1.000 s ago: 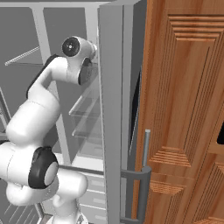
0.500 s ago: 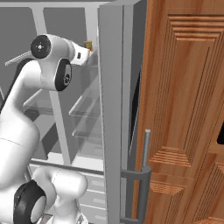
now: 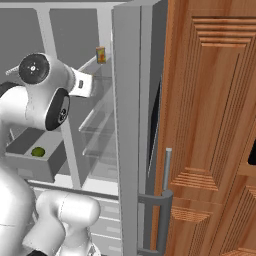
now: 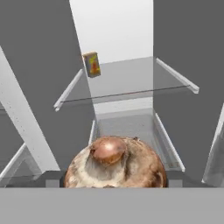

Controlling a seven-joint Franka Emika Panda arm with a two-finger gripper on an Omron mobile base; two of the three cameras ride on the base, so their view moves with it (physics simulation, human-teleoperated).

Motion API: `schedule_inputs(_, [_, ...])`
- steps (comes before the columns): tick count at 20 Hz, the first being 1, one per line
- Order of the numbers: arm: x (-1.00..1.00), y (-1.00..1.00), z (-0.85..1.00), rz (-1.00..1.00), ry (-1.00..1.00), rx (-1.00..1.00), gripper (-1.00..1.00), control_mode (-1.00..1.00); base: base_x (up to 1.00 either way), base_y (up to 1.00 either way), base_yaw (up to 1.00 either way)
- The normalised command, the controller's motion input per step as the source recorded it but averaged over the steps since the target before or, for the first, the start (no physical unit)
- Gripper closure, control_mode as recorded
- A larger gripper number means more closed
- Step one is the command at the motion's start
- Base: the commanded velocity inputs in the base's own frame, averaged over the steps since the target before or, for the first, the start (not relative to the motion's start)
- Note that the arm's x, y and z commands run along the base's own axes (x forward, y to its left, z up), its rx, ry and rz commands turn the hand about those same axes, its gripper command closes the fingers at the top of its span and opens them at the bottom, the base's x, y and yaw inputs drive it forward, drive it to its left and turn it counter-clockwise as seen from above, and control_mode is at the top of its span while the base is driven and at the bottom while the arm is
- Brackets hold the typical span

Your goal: Take the mushroom and lime from the fridge shelf and place them in the freezer drawer to begin freezing them.

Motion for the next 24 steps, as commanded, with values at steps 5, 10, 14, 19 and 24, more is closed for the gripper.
schedule_inputs(5, [-1.00, 0.29, -0.67, 0.20, 0.29, -0.01, 1.00, -1.00, 0.00, 0.00, 0.00])
schedule_inputs(10, [-0.99, 0.70, -0.40, 0.13, 0.41, -0.05, 1.00, -1.00, 0.00, 0.00, 0.00])
schedule_inputs(14, [-0.69, 1.00, -0.23, 0.07, 0.43, -0.08, 1.00, -1.00, 0.00, 0.00, 0.00])
schedule_inputs(19, [0.01, 1.00, -0.25, 0.05, 0.15, -0.03, 1.00, -1.00, 0.00, 0.00, 0.00])
schedule_inputs(24, [0.56, 0.87, -0.34, 0.07, 0.00, -0.09, 1.00, -1.00, 0.00, 0.00, 0.00])
